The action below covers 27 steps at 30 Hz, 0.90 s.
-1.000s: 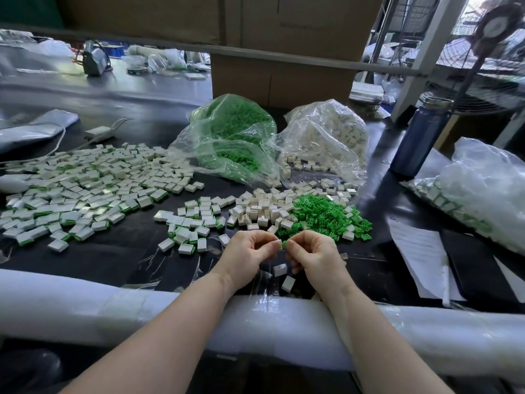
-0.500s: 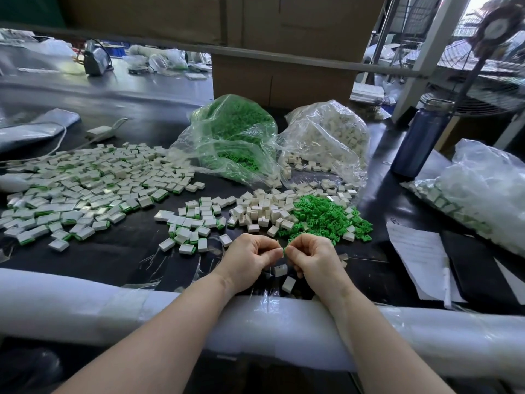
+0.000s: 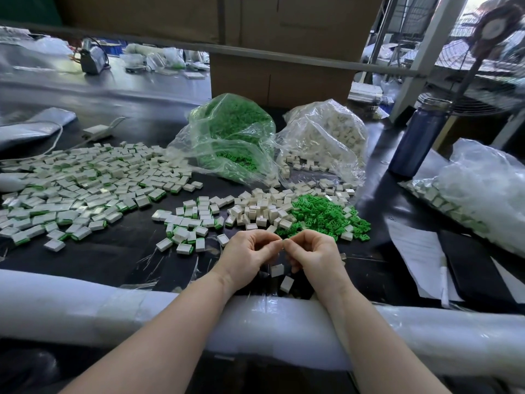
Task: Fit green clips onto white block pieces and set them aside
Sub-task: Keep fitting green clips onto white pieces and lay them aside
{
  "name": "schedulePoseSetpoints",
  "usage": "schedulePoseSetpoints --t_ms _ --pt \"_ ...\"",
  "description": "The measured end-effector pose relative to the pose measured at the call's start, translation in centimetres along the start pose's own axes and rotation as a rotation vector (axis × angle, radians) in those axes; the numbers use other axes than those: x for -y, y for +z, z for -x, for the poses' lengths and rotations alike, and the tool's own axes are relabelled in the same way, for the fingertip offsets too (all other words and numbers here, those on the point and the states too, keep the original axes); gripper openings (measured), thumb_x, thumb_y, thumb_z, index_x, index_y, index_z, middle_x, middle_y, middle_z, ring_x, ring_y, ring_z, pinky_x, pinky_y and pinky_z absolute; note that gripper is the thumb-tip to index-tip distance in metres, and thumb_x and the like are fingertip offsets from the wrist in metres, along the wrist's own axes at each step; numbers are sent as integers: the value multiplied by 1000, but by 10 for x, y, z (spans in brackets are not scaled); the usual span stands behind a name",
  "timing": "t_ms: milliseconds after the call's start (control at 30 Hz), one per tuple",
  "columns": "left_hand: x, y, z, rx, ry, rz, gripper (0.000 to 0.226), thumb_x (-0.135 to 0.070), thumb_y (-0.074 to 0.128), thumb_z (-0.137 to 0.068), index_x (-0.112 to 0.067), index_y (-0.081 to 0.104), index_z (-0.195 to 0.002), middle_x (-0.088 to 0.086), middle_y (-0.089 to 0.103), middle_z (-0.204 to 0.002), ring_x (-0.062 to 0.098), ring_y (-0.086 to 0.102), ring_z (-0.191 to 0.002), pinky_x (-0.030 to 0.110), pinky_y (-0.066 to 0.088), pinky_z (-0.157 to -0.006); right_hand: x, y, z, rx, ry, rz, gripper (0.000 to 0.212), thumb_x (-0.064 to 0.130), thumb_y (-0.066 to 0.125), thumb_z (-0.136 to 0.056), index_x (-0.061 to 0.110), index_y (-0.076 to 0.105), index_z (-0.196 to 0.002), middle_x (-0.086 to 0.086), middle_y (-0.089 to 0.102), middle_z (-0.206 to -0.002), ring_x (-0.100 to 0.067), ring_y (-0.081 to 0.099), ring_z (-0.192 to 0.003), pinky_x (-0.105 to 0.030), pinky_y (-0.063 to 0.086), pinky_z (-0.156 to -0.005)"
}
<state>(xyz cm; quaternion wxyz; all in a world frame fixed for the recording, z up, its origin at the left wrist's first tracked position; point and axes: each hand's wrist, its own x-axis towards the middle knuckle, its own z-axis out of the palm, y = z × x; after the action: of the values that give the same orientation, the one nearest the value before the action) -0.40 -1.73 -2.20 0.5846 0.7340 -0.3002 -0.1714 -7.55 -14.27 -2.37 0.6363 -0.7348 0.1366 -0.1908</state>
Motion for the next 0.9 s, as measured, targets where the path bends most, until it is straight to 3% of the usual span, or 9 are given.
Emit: schedulePoseSetpoints --t_ms 100,300,400,500,567,700,900 --pt "-1 3 0 -20 -23 10 16 -14 64 -86 -8 69 -100 21 67 -85 38 64 -87 46 52 -87 0 -2 0 -31 -34 -20 15 1 68 -81 3 61 -69 1 58 -45 -7 49 -39 -18 42 -39" --pt "-1 3 0 -34 -18 -61 16 -10 62 -83 -25 64 -80 7 62 -72 18 56 -68 42 51 -77 0 -2 3 41 -72 -45 14 -3 68 -79 1 62 -67 0 60 -49 -10 48 -43 -18 42 -41" --pt "-3 3 1 -32 -14 -8 12 -14 61 -80 -26 63 -77 9 61 -74 22 56 -71 46 51 -79 -1 -3 2 27 -62 -55 10 1 65 -83 4 64 -74 1 63 -56 -10 54 -48 -20 45 -44" --pt "-3 2 0 -25 0 50 22 -2 57 -87 -21 64 -81 22 64 -89 39 62 -82 52 50 -86 -2 -2 0 62 -14 -36 9 10 58 -90 11 64 -84 -2 67 -73 -15 63 -66 -24 52 -55" --pt "-3 1 0 -27 24 32 20 -3 59 -87 -22 64 -83 20 59 -105 40 61 -92 44 51 -90 -1 0 0 131 17 -28 16 18 51 -94 12 65 -87 -9 68 -80 -19 66 -72 -29 52 -63" --pt "-2 0 -1 -2 43 -16 15 -9 62 -86 -24 64 -85 8 46 -111 19 51 -79 16 48 -76 3 1 0 228 26 -17 28 33 49 -88 13 69 -83 -14 67 -78 -24 63 -74 -34 49 -67" --pt "-2 2 1 58 63 -62 17 -5 58 -87 -21 63 -87 6 43 -112 10 47 -74 9 43 -71 4 -2 1 217 58 -55 28 15 56 -91 18 70 -66 2 62 -56 -6 54 -52 -17 44 -53"
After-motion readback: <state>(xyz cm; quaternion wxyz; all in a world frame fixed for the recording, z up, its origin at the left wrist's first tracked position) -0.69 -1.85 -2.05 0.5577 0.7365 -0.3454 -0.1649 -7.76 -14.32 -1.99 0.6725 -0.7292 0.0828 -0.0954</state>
